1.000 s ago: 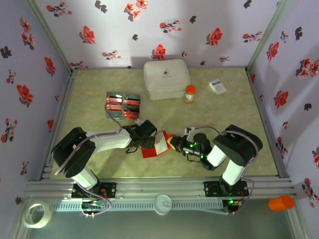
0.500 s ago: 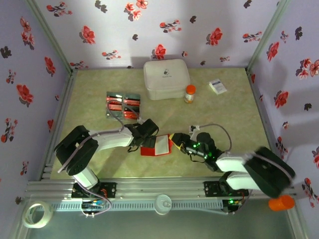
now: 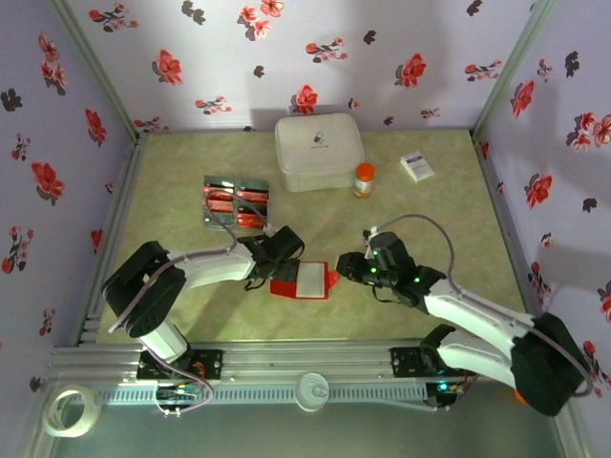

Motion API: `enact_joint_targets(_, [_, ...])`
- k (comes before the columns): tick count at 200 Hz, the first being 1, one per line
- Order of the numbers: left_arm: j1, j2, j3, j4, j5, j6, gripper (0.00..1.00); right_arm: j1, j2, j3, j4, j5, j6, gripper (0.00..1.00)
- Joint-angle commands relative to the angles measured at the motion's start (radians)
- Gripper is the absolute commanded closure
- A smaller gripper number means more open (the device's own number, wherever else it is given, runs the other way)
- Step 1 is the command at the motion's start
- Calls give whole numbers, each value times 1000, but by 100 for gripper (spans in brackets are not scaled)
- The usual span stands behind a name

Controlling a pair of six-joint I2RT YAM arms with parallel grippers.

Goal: Put the credit cards into the card holder
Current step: Open the card holder at the bottom-center of the table, then press the card holder at the bottom-center of the table.

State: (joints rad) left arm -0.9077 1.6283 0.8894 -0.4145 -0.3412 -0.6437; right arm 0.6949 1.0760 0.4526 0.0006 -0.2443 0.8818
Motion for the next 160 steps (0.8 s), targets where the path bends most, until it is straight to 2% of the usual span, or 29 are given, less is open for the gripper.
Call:
enact_joint_targets(1, [3,-53,6,-30,-27,-9,0,15,79,63,53,-58,-36,80])
enact_joint_targets(84, [3,-106,3,-44,-13,-24,0,49,300,111,175,-92,-52,87])
enact_joint_targets(160, [6,-111,-77,-54,-63,-84,0,47,334,4,206,-8,-72,93])
